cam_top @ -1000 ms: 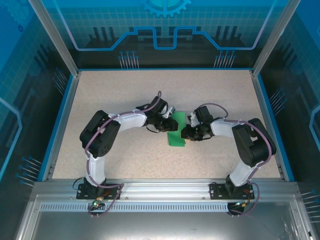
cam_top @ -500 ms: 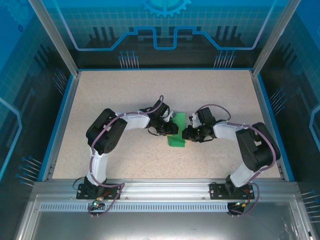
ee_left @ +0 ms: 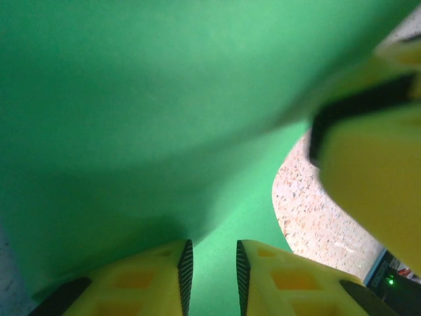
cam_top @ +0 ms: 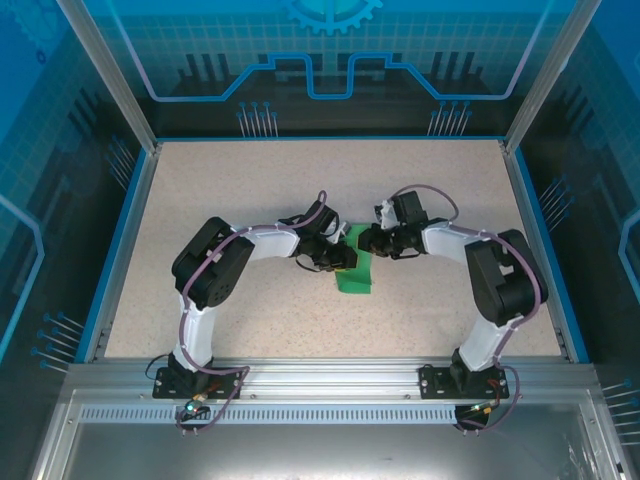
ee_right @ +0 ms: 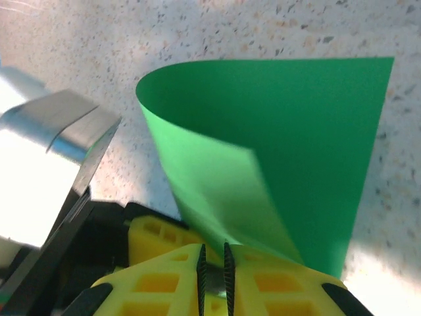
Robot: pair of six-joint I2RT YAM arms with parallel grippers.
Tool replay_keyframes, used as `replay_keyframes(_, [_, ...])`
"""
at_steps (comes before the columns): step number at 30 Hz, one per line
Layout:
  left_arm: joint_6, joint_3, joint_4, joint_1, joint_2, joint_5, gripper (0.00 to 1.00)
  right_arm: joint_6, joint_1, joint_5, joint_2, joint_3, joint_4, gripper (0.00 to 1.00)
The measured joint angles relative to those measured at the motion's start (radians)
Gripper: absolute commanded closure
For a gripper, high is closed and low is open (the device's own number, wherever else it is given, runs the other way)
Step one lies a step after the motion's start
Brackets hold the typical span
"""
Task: Fold a paper plane with a square sheet of paper (fold left side to right side)
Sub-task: Hold the square sheet of paper at the center of the table, then first fold the square sheet of paper in half at the center of the table.
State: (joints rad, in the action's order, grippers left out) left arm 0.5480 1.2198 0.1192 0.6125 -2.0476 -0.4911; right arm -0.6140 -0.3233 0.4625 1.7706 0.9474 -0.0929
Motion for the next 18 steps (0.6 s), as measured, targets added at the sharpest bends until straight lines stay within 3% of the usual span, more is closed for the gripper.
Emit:
replay_keyframes(7, [-0.005,-0.022,-0.024,0.001,0.012,0.000,0.72,-0.004,-0.010,-0.042,0.101,0.037,-0.039,0.82])
replay_keyframes(18, [-0.032,-0.159,-0.092,0.067,0.099,0.018,0.72,-0.004,-0.019,-0.039,0.108,0.050,-0.077,0.82])
